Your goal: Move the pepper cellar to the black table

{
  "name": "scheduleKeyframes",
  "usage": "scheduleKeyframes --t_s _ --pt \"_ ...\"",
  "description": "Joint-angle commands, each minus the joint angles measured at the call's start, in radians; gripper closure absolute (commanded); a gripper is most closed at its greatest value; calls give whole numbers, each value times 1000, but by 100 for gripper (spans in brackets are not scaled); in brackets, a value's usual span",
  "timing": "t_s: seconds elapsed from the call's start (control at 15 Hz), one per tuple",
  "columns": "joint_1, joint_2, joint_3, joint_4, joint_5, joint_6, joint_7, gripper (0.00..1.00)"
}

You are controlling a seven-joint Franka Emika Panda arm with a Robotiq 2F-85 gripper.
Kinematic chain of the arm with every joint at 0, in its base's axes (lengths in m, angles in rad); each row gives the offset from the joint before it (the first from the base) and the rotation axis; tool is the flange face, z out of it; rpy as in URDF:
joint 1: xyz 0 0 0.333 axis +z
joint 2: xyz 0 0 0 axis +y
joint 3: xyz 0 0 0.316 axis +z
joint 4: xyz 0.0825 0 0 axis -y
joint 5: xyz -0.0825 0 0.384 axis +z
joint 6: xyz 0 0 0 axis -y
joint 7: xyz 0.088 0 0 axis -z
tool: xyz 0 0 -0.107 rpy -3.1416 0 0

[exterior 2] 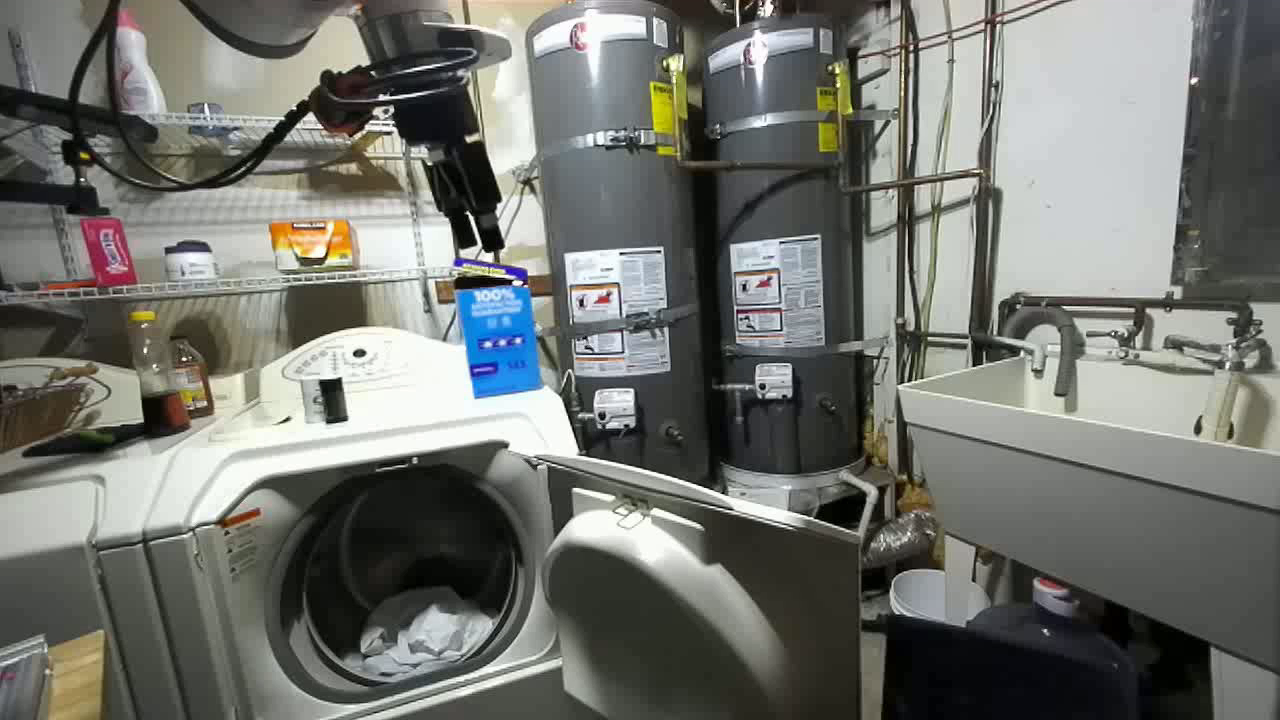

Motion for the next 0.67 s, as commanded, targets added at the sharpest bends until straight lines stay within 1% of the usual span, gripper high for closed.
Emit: scheduleKeyframes --t_s 0.0,0.13,0.27,0.6 --pt "0 0 0 2 0 -3 0 0" --pt "47 66 26 47 -3 0 -69 0" --pt "90 148 68 106 -6 -6 -97 0" --pt "179 380 152 322 -46 -29 -173 0"
